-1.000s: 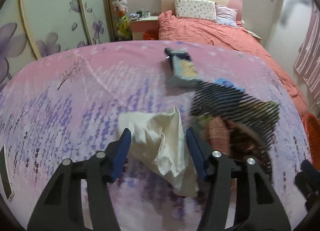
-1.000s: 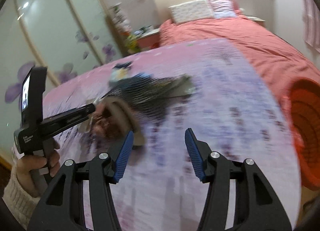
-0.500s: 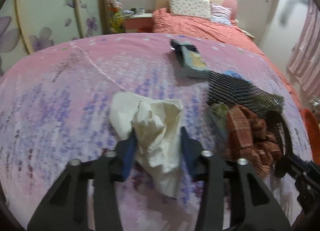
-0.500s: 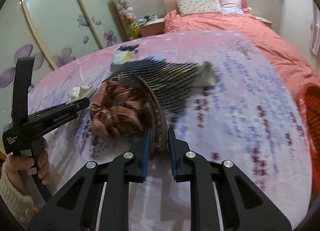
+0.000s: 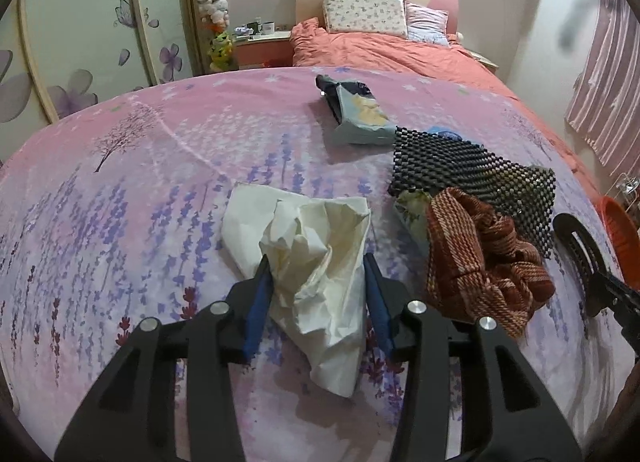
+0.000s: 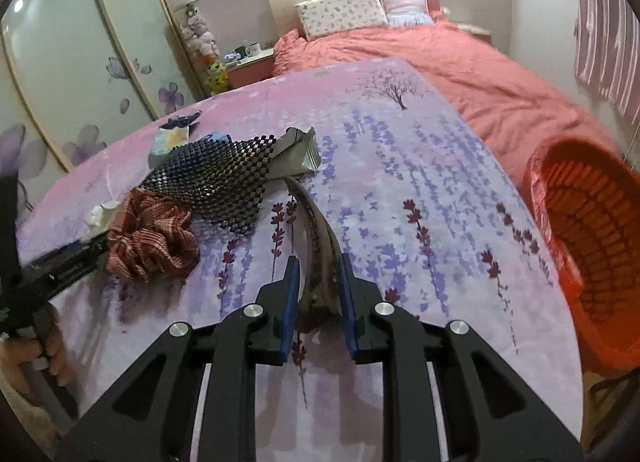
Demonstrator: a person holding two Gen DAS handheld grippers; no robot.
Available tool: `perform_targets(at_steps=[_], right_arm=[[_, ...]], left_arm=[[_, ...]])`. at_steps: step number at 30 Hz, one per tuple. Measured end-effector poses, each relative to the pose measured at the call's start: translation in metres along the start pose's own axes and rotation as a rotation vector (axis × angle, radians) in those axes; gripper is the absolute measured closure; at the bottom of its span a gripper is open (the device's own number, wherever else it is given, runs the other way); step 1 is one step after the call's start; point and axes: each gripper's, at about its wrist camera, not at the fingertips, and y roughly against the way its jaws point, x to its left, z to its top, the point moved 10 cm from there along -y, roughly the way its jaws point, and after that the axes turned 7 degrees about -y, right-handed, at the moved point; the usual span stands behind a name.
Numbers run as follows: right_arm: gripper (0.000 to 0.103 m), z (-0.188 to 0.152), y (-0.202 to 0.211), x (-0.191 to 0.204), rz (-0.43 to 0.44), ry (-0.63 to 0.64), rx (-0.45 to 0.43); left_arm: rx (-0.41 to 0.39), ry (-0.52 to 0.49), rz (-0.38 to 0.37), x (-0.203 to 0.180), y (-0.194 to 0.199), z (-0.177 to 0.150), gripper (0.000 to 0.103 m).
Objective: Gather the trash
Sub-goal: 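Grasp the white tissue with the left tool while the right tool grasps the hair clip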
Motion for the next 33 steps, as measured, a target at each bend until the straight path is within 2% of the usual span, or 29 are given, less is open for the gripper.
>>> perform_targets(at_steps=[6,8,23,30,33], right_arm=[[0.082,0.006,-0.008,0.0,-0.036,0.017,-0.011],[0.081,0.004,-0.018,-0.005,-0.052,0.001,0.036],[0.083,0.006,-0.02,-0.009,-0.042,-0.03,0.03],[0.083,0.005,-0.021,-0.006,-0.104,0.02,0.028],[0.083,0.005,-0.021,-0.007,-0.091,0.008,0.029]], left_arm=[[0.018,-0.015,0.023,0.001,-0.007,0.002,0.059],[0.019,-0.017,0.023,0.001,-0.009,0.003,0.059],[0.024,-0.033,0.048,-0.001,-0.012,0.004,0.057],[0.024,-0.037,0.055,-0.002,-0.012,0.003,0.056],[0.024,-0.039,0.057,-0.002,-0.013,0.003,0.056]])
